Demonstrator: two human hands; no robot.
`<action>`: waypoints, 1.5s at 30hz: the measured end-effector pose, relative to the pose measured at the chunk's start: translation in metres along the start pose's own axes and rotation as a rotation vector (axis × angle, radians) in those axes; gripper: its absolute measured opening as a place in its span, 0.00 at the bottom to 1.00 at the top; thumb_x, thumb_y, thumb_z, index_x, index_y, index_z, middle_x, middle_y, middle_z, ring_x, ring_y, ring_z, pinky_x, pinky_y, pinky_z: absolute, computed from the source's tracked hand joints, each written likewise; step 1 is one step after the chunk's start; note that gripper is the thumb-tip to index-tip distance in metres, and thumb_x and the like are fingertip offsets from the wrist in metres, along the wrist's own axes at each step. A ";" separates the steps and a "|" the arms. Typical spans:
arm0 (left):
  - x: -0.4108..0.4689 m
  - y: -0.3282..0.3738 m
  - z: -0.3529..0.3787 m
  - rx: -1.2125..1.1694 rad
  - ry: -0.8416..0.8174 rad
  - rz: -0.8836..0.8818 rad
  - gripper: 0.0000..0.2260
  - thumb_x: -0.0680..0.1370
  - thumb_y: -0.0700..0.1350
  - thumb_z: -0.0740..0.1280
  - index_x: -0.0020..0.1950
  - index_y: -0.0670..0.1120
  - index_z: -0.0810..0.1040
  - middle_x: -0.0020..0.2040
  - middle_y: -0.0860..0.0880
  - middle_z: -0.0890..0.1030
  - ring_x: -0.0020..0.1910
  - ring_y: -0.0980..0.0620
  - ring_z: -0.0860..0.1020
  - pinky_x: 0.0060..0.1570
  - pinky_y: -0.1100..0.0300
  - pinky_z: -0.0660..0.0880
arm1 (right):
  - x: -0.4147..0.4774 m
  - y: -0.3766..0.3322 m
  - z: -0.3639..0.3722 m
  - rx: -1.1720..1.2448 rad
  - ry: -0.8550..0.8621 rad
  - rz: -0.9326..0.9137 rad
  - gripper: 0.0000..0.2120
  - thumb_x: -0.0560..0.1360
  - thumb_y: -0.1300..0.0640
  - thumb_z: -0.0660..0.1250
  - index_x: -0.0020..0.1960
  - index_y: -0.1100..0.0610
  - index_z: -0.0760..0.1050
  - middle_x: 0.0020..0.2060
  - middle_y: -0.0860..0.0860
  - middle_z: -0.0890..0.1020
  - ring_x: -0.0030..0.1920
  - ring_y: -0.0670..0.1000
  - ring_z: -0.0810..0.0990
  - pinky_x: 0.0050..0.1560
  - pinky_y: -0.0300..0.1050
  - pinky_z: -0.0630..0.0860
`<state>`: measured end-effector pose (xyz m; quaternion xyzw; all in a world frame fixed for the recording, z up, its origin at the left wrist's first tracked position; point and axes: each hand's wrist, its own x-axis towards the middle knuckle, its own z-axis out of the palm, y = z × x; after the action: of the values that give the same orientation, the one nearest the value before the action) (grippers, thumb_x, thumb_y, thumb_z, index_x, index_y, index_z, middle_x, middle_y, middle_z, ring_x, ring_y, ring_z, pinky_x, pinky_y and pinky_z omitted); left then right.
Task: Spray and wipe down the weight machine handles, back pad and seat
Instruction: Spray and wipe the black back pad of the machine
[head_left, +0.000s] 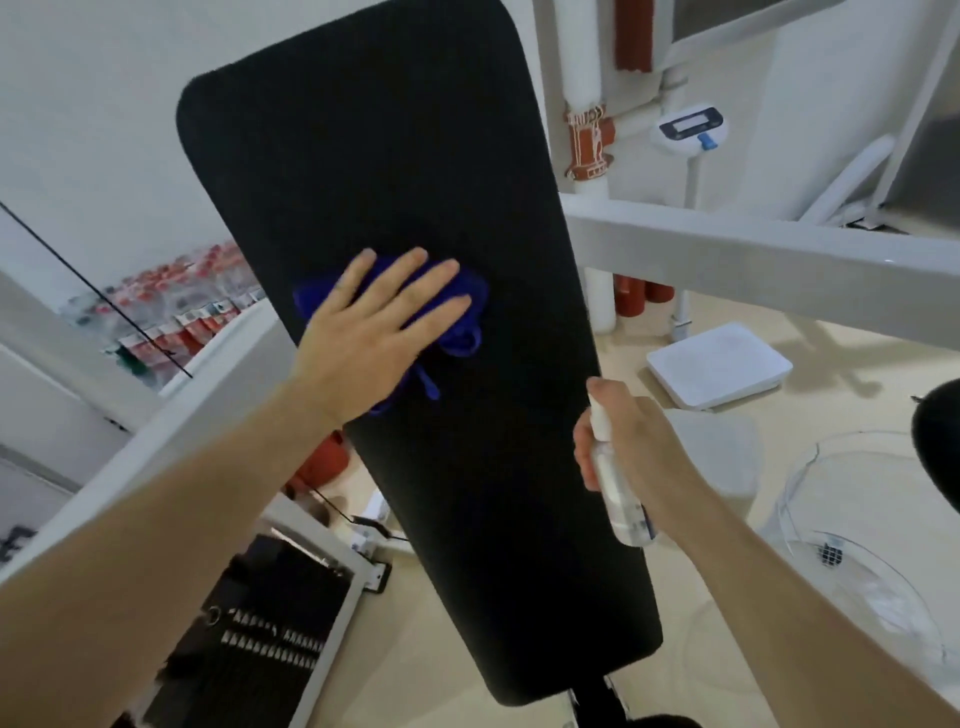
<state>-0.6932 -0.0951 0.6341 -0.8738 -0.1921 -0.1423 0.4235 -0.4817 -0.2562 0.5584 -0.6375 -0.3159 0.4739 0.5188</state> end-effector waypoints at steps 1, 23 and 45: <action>0.001 -0.008 -0.002 -0.008 0.044 -0.126 0.23 0.78 0.39 0.62 0.73 0.51 0.67 0.76 0.47 0.65 0.75 0.43 0.63 0.72 0.40 0.57 | 0.001 -0.004 0.006 0.008 -0.017 -0.010 0.30 0.79 0.44 0.56 0.23 0.57 0.69 0.23 0.54 0.75 0.22 0.49 0.74 0.33 0.42 0.74; -0.048 -0.048 0.005 -0.557 0.398 -0.727 0.20 0.76 0.35 0.61 0.67 0.43 0.73 0.71 0.36 0.66 0.69 0.39 0.66 0.70 0.50 0.63 | 0.004 -0.011 0.084 -0.212 -0.140 -0.131 0.28 0.81 0.45 0.56 0.27 0.58 0.70 0.20 0.49 0.73 0.22 0.45 0.73 0.29 0.36 0.73; -0.072 0.089 -0.016 -0.712 0.325 -1.167 0.24 0.80 0.43 0.63 0.75 0.57 0.63 0.72 0.50 0.65 0.69 0.54 0.64 0.69 0.62 0.61 | 0.000 0.033 0.072 -0.188 -0.233 -0.175 0.26 0.75 0.41 0.57 0.25 0.55 0.71 0.22 0.52 0.75 0.26 0.50 0.75 0.39 0.49 0.75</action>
<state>-0.7181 -0.1738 0.5530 -0.6811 -0.5058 -0.5293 -0.0107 -0.5521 -0.2388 0.5262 -0.5940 -0.4710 0.4661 0.4561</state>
